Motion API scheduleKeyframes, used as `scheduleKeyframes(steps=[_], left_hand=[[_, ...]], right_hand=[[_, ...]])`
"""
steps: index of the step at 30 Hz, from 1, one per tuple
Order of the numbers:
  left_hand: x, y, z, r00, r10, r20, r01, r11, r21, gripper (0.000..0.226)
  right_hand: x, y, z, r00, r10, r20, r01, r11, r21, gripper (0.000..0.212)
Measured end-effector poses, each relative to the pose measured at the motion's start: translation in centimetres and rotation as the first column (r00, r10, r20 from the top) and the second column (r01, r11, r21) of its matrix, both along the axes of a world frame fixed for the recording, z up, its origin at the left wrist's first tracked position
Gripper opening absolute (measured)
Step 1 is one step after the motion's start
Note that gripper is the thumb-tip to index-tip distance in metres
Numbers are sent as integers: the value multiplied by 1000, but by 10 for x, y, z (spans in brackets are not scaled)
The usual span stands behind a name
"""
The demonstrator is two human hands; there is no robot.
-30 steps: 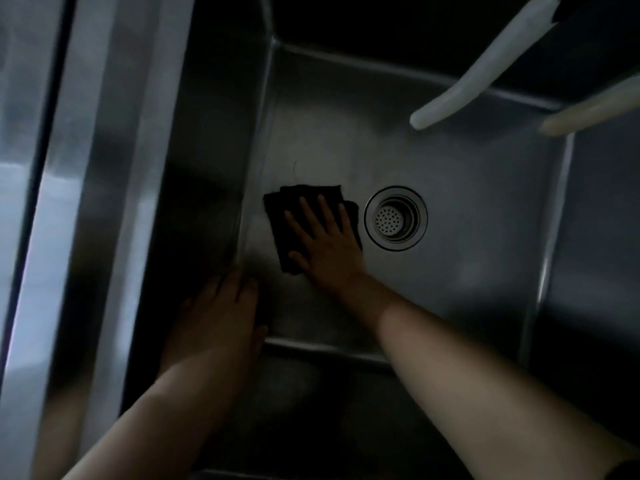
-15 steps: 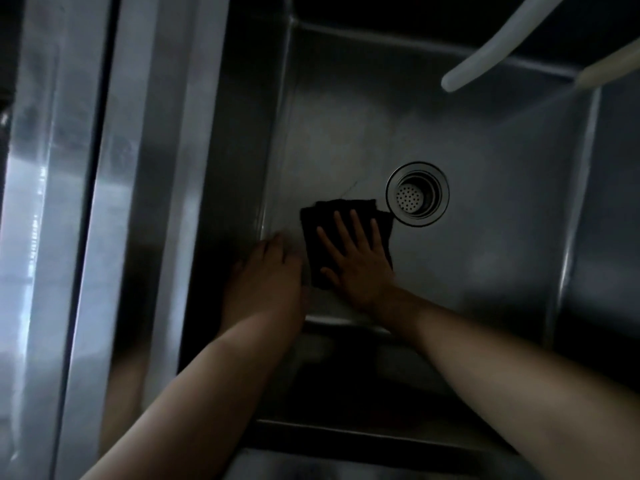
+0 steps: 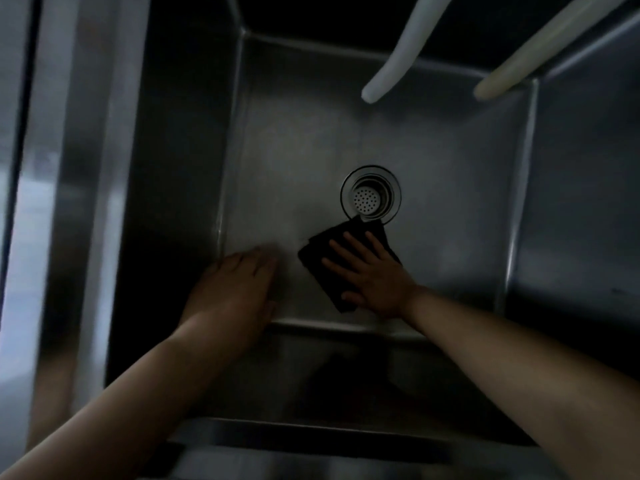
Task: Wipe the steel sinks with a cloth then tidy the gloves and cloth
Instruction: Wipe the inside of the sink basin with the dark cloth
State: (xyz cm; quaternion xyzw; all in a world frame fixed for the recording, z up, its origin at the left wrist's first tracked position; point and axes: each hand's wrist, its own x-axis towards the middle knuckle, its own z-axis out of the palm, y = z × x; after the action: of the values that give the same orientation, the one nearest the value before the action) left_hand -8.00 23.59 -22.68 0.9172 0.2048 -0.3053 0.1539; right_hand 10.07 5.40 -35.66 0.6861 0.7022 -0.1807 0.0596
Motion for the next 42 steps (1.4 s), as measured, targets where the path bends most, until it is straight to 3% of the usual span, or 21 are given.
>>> scheduleKeyframes(steps=[7, 12, 20, 25, 32, 37, 42], left_hand=[[31, -9, -5, 999, -50, 19, 52, 997, -59, 65], [52, -16, -14, 995, -70, 74, 73, 997, -32, 64], [52, 4, 20, 953, -272, 131, 256, 959, 122, 59], [44, 41, 55, 918, -362, 163, 312, 912, 266, 53], [39, 109, 74, 830, -529, 178, 393, 780, 487, 32], [22, 130, 60, 826, -476, 301, 281, 812, 511, 42], [24, 132, 55, 820, -441, 366, 235, 842, 486, 35]], right_hand=[[88, -33, -14, 918, -388, 82, 396, 910, -124, 70], [145, -59, -16, 715, -655, 245, 699, 686, -202, 71], [83, -108, 8, 670, -693, 267, 730, 548, -408, 75], [26, -91, 12, 714, -670, 205, 672, 574, -467, 78], [-27, -16, 9, 942, -330, 53, 318, 837, -446, 78], [-79, 49, 4, 994, -111, -20, 97, 927, -362, 77], [-120, 108, 1, 992, 98, -74, -115, 951, -288, 74]])
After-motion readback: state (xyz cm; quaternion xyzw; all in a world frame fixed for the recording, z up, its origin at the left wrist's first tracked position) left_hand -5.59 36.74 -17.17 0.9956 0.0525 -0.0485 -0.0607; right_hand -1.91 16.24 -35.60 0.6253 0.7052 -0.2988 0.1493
